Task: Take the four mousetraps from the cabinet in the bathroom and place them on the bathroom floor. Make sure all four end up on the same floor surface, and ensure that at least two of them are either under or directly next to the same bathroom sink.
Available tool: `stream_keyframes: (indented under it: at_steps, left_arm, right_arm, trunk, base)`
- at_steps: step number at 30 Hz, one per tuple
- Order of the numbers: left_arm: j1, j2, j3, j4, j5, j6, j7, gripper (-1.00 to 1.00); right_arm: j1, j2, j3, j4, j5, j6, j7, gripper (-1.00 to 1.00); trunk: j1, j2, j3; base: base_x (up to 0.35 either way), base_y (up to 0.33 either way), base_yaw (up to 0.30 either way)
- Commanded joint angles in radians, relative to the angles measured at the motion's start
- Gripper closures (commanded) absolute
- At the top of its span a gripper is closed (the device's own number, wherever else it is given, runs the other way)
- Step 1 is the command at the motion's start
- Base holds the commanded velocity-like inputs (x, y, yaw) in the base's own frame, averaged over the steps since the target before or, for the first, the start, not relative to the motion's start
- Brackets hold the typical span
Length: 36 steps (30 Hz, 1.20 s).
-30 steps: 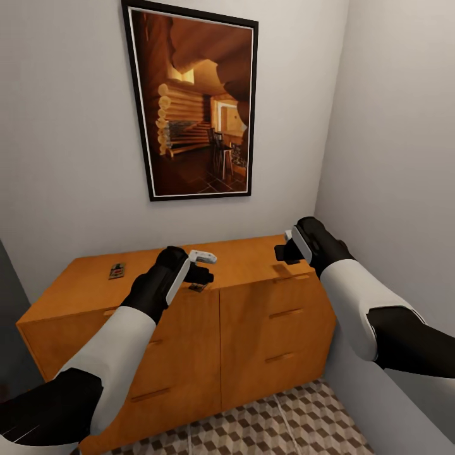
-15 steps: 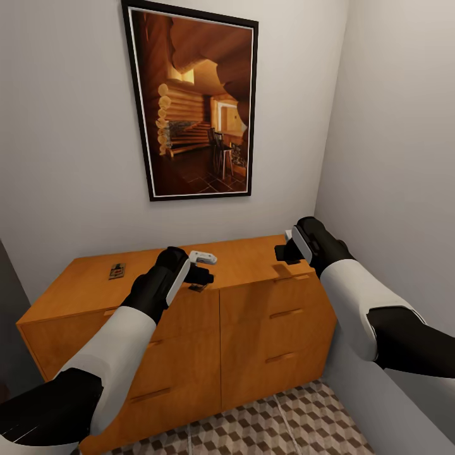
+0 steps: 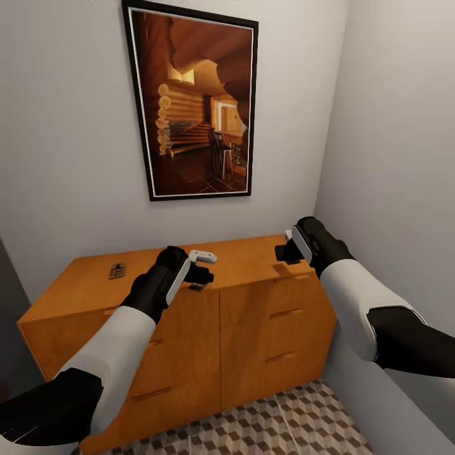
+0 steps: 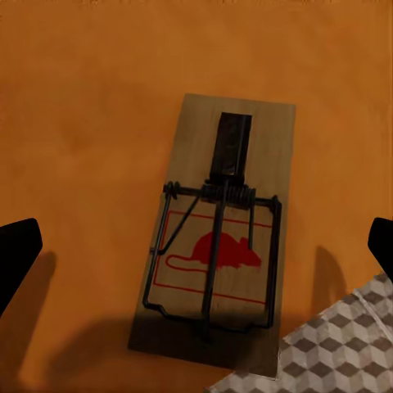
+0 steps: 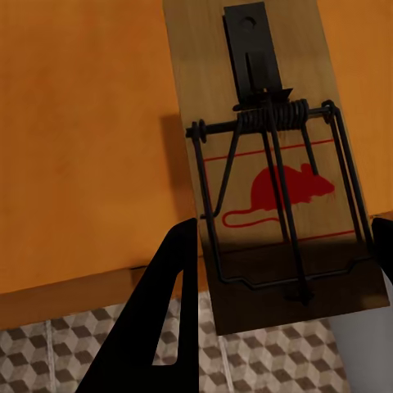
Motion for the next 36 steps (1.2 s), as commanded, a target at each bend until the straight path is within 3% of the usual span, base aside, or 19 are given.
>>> stream_keyframes:
  at_steps: [1, 11, 36]
  left_arm:
    - [-0.001, 0.0, -0.001, -0.001, 0.002, 0.004, 0.0, -1.0]
    - [-0.001, 0.0, -0.002, -0.005, 0.001, 0.004, 0.0, -1.0]
    - [-0.001, 0.004, 0.005, 0.014, 0.001, 0.004, 0.0, -1.0]
  right_arm:
    - [-0.001, 0.0, 0.004, -0.001, -0.004, 0.004, -0.003, 1.0]
    - [-0.001, 0.0, 0.004, -0.001, -0.004, 0.004, -0.003, 1.0]
    - [-0.001, 0.0, 0.005, 0.001, -0.002, 0.004, -0.003, 1.0]
  trunk:
    - [0.0, -0.001, -0.001]
    - [0.0, -0.001, -0.001]
    - [0.0, -0.001, -0.001]
  base:
    - [-0.084, 0.0, 0.0]
    - [-0.12, 0.0, 0.0]
    - [-0.005, 0.0, 0.0]
